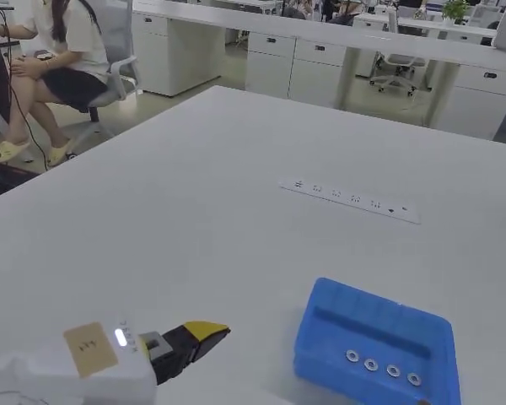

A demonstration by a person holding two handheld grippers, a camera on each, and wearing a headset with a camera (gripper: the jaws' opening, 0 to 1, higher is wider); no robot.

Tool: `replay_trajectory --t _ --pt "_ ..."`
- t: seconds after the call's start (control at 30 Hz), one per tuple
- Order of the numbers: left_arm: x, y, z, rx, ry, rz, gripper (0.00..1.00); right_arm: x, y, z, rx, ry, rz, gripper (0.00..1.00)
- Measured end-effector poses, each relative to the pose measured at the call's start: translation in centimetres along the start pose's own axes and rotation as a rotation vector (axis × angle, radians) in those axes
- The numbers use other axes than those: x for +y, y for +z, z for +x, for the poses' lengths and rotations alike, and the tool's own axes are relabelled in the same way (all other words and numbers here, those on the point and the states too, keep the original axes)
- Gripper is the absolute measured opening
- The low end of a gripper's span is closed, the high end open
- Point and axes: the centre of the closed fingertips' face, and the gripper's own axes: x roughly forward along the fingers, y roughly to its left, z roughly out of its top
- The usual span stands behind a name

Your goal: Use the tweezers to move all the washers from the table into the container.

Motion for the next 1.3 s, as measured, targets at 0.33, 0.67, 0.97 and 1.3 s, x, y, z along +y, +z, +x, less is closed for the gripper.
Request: replay_trajectory --t 0.33,0.67,0.97,1.3 --pt "-0.1 -0.1 0.0 0.004 -0.003 0.004 0.6 1.8 -0.9 0.5 0.036 -0.004 -0.196 0.05" --pt "-0.4 0.6 -0.1 -0.031 -0.024 -0.013 0.63 1.1 -0.7 0.7 0.064 -0.037 -0.241 0.02" --pt "-0.8 0.7 0.0 -0.037 -0.042 -0.026 0.65 0.8 0.4 0.5 0.149 -0.049 -0.353 0.03" --pt "-0.8 0.7 0.0 -0.036 -0.046 -0.024 0.64 -0.1 4.9 0.6 0.059 -0.058 -0.295 0.02"
